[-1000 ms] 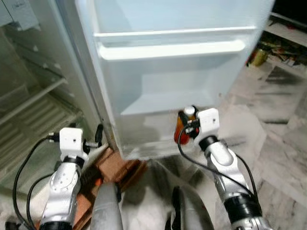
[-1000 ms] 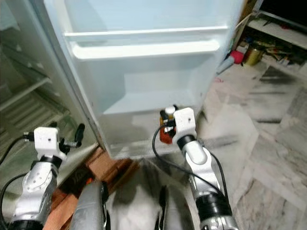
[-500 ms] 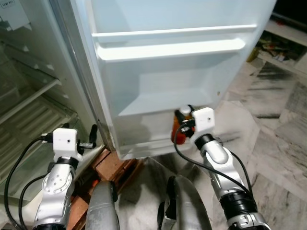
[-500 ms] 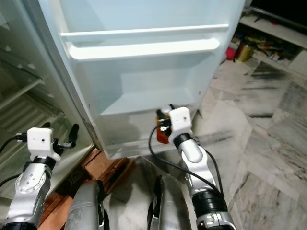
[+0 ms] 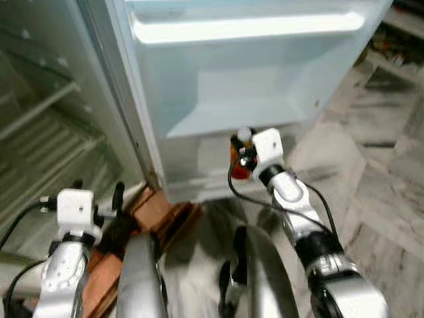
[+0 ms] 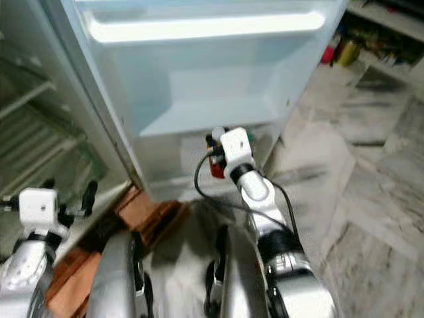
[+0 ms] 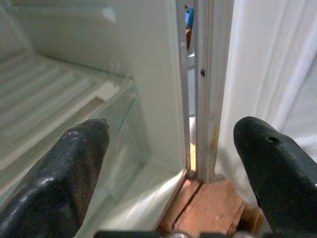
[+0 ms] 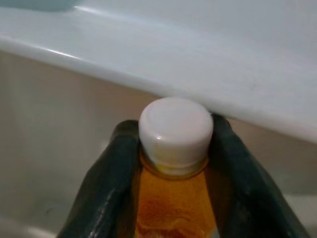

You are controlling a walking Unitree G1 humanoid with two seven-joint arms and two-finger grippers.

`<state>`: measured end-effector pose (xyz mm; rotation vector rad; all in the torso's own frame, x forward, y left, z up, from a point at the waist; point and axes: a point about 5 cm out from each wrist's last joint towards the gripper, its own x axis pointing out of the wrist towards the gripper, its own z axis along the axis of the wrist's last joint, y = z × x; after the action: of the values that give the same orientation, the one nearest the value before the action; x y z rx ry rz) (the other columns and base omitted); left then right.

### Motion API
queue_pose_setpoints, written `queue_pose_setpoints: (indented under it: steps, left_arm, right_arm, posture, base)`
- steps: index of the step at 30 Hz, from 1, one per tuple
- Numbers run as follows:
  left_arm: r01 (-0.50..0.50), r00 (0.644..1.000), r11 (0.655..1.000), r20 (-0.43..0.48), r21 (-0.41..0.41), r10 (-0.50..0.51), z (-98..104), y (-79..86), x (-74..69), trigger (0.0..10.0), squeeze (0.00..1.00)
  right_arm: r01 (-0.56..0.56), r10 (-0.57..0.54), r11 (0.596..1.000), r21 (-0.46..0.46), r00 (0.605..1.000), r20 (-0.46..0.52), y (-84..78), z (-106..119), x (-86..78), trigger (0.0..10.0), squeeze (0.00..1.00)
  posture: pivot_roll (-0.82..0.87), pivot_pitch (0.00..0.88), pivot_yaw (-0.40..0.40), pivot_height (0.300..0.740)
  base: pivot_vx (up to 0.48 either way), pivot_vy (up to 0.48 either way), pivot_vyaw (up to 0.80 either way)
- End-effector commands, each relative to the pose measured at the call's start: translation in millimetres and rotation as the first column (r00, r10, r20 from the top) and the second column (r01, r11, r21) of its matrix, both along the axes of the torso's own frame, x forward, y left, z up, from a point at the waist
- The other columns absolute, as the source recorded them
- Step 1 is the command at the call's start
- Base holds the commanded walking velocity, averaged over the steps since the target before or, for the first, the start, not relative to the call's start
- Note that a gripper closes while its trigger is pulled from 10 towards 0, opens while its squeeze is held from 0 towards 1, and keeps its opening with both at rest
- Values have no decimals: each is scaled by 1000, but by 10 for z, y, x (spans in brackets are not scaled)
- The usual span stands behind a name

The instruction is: Restocking fridge

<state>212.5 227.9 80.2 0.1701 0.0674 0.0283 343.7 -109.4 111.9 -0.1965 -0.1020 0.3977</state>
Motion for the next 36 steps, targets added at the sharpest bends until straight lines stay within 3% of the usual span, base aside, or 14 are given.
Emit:
queue_pose_setpoints:
  steps: [1,5,10,25,28,33,34,35,36]
  left_arm:
    - [-11,1000,1000,-7,9,11,36,38,-54,10000,0]
    - [-24,1000,999,-15,21,24,77,74,-112,10000,0]
    - [-30,999,999,-20,26,30,107,77,-147,10000,0]
    - [-30,999,998,-41,49,32,183,96,-264,10000,0]
    - [-30,998,998,-50,52,32,184,94,-280,10000,0]
    - [-26,998,998,-61,53,29,178,88,-280,10000,0]
    - [-24,998,998,-64,53,27,171,85,-279,10000,0]
    - [-22,997,998,-67,53,25,166,82,-277,10000,0]
    - [-20,997,998,-69,53,24,161,80,-273,10000,0]
  right_arm:
    - [9,-9,1000,7,998,70,-22,164,94,10000,0]
    - [20,-10,997,-77,992,124,36,257,191,10000,0]
    - [44,-35,992,-118,996,79,26,197,251,10000,0]
    - [142,-150,982,-128,987,-57,18,-52,245,10000,0]
    - [221,-234,970,-102,963,-135,-84,-176,216,10000,0]
    - [276,-284,959,-71,946,-157,-184,-189,221,10000,0]
    - [292,-299,954,-63,940,-164,-216,-193,223,10000,576]
    - [306,-311,950,-58,935,-169,-242,-193,225,10000,980]
    - [318,-322,947,-51,931,-173,-268,-190,229,10000,1000]
  posture:
    - [233,240,-68,563]
    - [263,268,-70,563]
    - [283,285,-71,563]
    - [334,314,-54,563]
    - [336,314,-54,563]
    - [328,313,-52,563]
    - [327,313,-52,563]
    - [327,312,-52,563]
    - [325,311,-53,563]
  base:
    - [0,0,0]
    - [0,0,0]
    - [0,0,0]
    - [0,0,0]
    - [0,0,0]
    - [0,0,0]
    - [0,0,0]
    - [0,0,0]
    - [0,0,0]
